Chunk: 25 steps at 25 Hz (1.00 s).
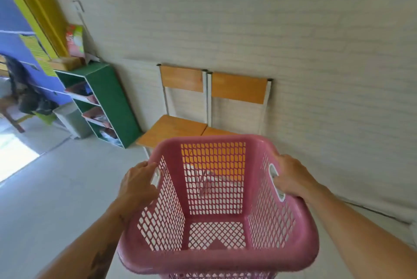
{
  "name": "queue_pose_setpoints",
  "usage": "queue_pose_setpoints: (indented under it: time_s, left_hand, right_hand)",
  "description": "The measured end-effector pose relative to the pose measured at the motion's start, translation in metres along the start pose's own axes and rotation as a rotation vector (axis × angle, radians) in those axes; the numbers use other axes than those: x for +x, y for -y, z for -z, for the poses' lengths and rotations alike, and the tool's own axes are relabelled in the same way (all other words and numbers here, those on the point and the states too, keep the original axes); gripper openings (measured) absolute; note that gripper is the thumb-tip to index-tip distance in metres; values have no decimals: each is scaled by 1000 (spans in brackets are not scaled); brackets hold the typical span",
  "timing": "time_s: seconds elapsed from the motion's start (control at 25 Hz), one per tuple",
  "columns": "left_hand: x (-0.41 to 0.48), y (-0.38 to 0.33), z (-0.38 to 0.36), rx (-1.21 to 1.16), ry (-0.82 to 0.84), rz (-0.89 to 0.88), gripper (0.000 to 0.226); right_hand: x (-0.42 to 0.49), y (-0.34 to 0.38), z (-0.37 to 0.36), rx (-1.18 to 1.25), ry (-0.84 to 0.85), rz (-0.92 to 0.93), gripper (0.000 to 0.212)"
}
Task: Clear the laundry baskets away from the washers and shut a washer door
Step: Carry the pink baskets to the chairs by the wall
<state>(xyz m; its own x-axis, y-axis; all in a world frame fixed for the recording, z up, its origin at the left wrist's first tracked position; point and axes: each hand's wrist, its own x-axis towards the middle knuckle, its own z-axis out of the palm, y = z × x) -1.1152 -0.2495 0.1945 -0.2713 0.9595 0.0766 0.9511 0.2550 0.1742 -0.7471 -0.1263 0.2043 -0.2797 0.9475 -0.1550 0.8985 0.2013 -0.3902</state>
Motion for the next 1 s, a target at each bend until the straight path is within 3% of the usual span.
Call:
queue_pose_setpoints:
  time_s: [0.24,0.44,0.88,1.0]
  left_hand:
    - [-31,188,59,52,-123,185,45]
    - [-11,290,88,56,-168,297,42]
    - [170,447,95,64,-204,445,45]
    - [215,494,90,46,-213,489,49]
  right_hand:
    - [30,194,-57,-30,-2,192,72]
    - [89,308,-83,-57,43,268,72]
    - [322,471,-146,-39,120,404,93]
    - [374,517,-158,-48,110,435,86]
